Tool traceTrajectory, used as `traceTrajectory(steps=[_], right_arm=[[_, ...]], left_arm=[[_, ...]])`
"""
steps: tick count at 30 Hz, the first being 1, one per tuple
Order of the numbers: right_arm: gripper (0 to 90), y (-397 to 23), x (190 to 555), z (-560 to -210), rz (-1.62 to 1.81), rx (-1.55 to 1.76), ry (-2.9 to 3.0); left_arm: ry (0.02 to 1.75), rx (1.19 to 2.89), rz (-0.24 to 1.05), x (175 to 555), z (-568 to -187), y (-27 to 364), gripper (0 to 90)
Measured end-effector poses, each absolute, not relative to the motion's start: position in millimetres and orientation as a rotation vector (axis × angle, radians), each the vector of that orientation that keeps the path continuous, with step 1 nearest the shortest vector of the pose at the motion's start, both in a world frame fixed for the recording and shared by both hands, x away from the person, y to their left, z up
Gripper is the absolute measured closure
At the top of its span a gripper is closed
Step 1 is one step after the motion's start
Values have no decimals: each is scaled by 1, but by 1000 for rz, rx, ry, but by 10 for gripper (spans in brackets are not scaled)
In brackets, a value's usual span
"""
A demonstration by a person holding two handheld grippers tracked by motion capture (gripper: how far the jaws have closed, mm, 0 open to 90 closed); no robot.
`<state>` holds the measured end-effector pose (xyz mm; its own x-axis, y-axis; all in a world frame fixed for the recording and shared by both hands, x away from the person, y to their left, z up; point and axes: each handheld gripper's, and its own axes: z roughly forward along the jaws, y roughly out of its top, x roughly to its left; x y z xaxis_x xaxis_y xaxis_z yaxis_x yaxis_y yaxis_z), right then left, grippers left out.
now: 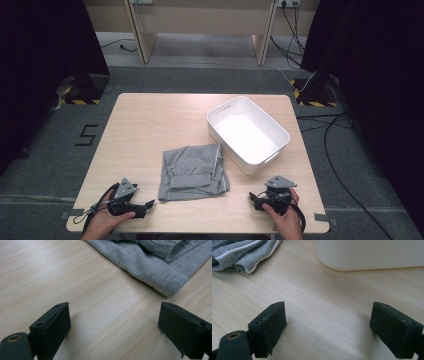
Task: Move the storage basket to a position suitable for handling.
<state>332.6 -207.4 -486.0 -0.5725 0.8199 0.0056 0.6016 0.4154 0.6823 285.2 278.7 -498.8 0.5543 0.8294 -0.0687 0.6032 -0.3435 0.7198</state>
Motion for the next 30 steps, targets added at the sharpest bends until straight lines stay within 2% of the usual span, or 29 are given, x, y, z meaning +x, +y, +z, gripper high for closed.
traceTrajectory(steps=[18,20,23,30], right_arm=[[144,-207,333,-486,927,1227,2346],[144,-207,333,-486,927,1223,2346],[143,-207,333,-486,927,1228,2345],[140,-207,333,-486,929,1229,2349]], left_arm=[[1145,2073,403,285,-499,278,102],[1134,2069,398,287,-499,279,122],[1164,2020,352,292,-496,281,156],[1216,1921,368,304,-484,281,163]])
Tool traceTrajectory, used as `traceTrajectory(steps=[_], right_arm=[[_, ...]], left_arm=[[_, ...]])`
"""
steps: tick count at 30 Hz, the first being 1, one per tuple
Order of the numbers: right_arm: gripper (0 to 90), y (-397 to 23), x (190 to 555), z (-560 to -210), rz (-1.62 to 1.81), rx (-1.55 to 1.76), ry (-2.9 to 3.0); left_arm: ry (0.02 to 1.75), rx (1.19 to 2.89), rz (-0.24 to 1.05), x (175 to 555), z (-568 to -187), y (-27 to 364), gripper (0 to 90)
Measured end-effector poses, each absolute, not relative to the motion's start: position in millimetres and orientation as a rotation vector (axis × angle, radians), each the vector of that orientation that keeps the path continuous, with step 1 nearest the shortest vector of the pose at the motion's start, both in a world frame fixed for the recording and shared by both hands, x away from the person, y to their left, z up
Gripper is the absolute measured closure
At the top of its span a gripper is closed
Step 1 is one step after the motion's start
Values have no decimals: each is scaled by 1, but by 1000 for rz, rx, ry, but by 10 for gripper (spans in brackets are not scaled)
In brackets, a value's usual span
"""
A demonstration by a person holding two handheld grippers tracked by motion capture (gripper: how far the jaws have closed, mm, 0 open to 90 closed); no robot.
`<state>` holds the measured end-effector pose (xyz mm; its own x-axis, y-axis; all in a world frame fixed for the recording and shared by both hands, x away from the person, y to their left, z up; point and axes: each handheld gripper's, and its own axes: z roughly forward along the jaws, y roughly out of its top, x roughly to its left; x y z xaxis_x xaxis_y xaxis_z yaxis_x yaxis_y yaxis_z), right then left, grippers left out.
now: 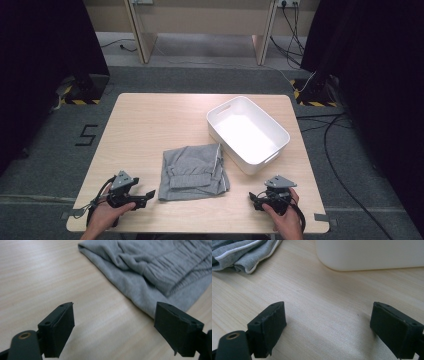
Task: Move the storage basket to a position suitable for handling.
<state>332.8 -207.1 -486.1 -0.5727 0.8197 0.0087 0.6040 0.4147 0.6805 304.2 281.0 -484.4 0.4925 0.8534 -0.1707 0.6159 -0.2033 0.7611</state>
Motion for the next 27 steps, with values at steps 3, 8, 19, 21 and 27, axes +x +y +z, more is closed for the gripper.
traceTrajectory(steps=[3,8,19,21,27], right_arm=[[138,-207,333,-486,929,1237,2350],[137,-207,333,-486,927,1225,2352],[135,-207,334,-486,926,1222,2353],[135,-207,334,-486,927,1221,2353],[134,-207,334,-486,927,1219,2354]], left_arm=[[1234,1898,390,315,-480,281,167],[1249,1883,378,332,-474,277,170],[1264,1889,354,357,-470,263,170],[1263,1893,356,361,-469,261,170],[1273,1897,337,377,-469,253,169]])
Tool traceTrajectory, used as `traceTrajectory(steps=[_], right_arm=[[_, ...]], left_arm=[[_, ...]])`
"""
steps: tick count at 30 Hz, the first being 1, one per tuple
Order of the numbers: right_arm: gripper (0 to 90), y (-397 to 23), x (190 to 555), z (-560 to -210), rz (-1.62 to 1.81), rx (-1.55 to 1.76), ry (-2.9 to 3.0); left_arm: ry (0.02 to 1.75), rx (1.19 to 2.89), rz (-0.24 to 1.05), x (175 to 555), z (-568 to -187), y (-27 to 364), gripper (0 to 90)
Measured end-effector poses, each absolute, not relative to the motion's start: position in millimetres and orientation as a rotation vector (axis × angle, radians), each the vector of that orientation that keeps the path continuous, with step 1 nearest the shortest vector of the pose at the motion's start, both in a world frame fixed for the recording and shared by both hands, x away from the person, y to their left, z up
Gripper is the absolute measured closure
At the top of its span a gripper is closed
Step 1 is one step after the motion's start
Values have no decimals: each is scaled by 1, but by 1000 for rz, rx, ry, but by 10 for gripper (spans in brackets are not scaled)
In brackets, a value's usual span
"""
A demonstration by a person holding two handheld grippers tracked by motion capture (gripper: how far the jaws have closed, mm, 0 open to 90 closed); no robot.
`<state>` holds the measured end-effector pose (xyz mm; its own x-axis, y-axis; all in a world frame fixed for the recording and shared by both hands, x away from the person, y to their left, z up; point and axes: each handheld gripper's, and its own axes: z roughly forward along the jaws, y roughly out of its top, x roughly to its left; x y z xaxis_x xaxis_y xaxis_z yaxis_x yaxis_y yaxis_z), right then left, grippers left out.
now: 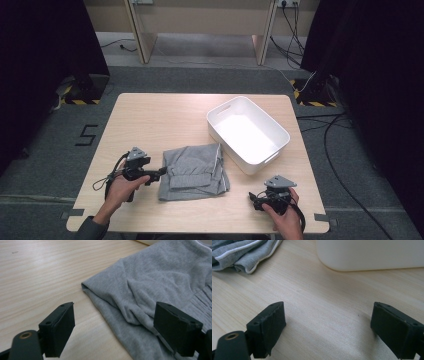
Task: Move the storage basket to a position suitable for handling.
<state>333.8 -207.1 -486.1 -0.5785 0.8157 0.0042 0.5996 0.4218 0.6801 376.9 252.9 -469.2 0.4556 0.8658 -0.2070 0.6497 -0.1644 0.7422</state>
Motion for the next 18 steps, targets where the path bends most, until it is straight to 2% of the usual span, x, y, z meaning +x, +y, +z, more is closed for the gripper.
traceTrajectory(steps=[6,18], right_arm=[[134,-207,334,-486,927,1219,2354],[132,-207,334,-486,929,1220,2353]], left_arm=[[1337,1896,312,397,-477,253,169],[1362,1900,303,409,-483,248,169]])
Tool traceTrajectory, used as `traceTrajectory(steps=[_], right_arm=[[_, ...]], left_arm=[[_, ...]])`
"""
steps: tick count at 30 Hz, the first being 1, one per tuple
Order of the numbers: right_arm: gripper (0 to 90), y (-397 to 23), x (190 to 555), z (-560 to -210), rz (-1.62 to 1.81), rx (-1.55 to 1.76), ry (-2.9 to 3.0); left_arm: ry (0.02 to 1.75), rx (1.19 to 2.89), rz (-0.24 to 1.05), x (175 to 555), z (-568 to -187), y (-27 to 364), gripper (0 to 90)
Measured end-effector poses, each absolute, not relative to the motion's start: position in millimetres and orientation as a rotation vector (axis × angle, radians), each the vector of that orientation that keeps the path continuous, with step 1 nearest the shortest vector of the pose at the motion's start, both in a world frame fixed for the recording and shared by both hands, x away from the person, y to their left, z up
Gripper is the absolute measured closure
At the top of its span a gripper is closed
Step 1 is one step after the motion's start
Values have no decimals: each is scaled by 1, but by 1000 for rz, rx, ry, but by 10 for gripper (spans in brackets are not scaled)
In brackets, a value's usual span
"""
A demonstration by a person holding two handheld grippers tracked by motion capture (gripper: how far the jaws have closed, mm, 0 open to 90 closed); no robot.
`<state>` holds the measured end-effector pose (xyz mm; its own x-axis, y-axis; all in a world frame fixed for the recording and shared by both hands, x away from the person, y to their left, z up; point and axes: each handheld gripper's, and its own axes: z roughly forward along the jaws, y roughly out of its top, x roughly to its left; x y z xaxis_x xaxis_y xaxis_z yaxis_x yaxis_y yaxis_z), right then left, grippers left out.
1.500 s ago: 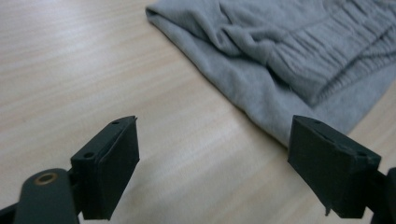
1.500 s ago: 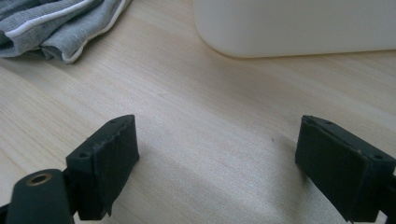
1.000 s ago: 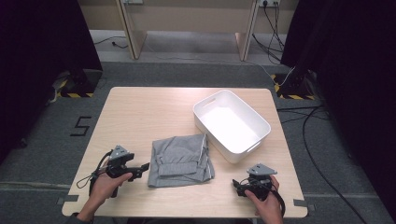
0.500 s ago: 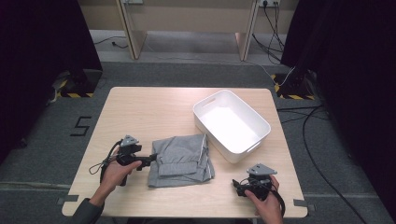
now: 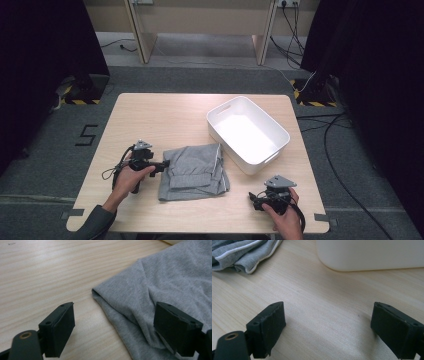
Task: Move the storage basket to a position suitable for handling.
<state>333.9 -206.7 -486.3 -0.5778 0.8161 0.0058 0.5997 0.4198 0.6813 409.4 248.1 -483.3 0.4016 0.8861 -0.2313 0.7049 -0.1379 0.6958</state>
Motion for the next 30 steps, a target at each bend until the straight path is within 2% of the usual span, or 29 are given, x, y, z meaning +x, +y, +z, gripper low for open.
traceTrajectory(steps=[13,18,21,25,26,27,30], right_arm=[[132,-207,334,-486,930,1220,2353],[131,-206,333,-486,931,1235,2352],[132,-207,334,-486,930,1219,2353],[139,-207,334,-486,927,1217,2352],[175,-206,334,-486,928,1218,2348],[276,-204,332,-485,938,1233,2323],[219,-179,327,-474,962,1113,2315]], left_arm=[[1351,1949,282,415,-492,233,174],[1297,2021,372,413,-494,221,220],[1275,2026,388,409,-494,216,316],[1264,2027,406,404,-494,214,343],[1256,2039,398,402,-494,213,344],[1252,2045,397,401,-493,211,345],[1234,2058,395,395,-492,205,354]])
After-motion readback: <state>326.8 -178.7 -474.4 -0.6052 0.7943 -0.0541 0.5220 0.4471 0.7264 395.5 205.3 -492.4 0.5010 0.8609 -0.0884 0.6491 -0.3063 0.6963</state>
